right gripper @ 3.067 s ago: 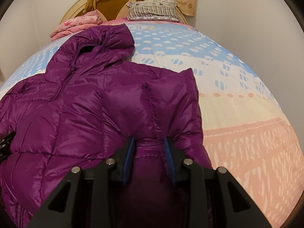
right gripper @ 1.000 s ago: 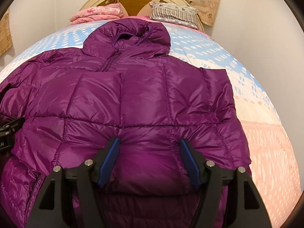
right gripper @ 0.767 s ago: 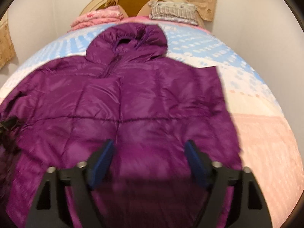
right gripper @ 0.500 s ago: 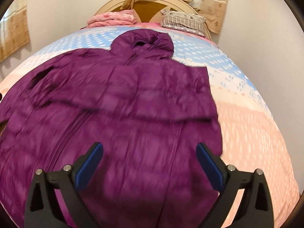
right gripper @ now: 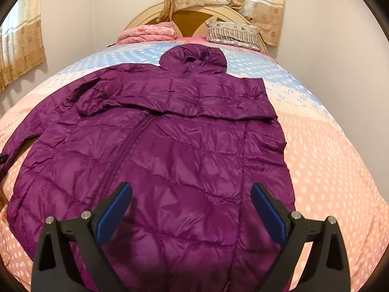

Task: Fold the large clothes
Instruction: 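Move the left gripper to the sleeve nearest it, then grasp the sleeve with the left gripper, fold it across the body, release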

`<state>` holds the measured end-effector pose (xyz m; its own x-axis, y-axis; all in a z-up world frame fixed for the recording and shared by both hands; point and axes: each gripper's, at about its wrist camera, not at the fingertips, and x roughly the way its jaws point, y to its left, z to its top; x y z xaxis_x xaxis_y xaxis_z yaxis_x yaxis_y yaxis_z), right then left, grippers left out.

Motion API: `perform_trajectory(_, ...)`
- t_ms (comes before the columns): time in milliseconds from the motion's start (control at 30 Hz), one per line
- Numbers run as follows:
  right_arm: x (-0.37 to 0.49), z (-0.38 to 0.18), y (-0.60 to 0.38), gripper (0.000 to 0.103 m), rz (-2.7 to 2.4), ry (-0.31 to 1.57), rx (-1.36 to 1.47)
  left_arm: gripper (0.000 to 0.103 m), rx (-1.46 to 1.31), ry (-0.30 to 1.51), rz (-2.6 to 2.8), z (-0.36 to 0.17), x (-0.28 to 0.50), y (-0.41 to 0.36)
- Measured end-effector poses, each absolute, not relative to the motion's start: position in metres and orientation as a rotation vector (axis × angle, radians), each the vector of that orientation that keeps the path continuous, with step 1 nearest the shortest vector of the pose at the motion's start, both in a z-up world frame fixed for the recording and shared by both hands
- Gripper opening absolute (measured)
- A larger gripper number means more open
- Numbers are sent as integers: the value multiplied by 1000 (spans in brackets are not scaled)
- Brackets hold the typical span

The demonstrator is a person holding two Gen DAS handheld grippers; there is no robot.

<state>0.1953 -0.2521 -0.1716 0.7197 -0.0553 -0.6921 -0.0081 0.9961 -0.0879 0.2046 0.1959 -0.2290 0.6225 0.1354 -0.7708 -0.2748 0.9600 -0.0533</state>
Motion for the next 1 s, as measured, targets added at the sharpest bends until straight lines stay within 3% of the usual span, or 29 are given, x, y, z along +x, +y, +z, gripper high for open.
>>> perform_trajectory(33, 195, -170, -251, 100, -29, 763, -88, 14, -186, 864, 205, -225, 206, 196)
perform_trajectory(67, 194, -169, -251, 100, -32, 758, -85, 12, -192, 852, 206, -218, 204, 200)
perform_trajectory(467, 192, -162, -282, 100, -79, 731, -41, 8, 7, 626, 342, -122, 246, 203)
perform_trajectory(733, 189, -151, -327, 100, -162, 714, -1, 7, 68, 521, 175, -74, 254, 121)
perform_trajectory(1000, 185, -150, -364, 100, -212, 708, 31, 7, 146, 495, -25, -64, 276, 4)
